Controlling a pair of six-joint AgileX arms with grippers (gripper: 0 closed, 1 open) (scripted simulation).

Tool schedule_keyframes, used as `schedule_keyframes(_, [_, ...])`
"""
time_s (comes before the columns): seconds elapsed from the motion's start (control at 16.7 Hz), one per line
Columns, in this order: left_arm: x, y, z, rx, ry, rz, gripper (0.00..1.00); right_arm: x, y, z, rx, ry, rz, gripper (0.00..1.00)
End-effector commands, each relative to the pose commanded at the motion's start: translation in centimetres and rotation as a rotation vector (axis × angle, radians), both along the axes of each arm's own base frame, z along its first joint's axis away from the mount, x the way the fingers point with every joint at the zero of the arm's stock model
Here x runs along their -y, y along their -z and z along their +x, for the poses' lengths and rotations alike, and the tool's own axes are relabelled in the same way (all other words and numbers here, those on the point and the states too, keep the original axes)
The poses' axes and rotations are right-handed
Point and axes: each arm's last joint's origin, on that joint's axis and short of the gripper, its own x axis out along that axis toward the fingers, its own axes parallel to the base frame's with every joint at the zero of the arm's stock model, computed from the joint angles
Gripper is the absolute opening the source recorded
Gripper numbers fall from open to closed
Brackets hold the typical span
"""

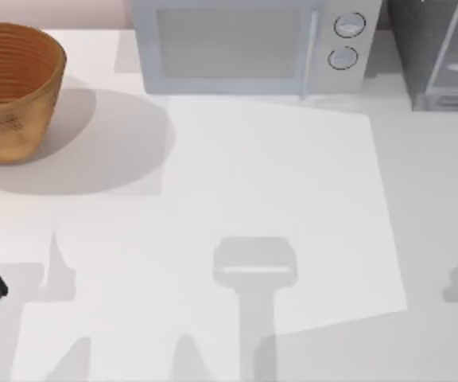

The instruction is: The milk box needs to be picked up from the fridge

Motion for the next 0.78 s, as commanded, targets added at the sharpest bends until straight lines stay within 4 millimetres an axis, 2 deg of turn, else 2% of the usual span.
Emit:
schedule_keyframes(0.42, [0.0,0.0,0.0,0.0,0.0,0.0,1.0,0.0,-0.2,0.0,0.005,-0.005,0.001,0.0])
schedule_keyframes(0.6, [0.0,0.0,0.0,0.0,0.0,0.0,1.0,-0.2,-2.2,0.4,0.052,-0.057,-0.004,0.0])
schedule_keyframes(0.78, [0.0,0.0,0.0,0.0,0.0,0.0,1.0,-0.5,-5.5,1.6,0.11,-0.145,-0.017,0.0])
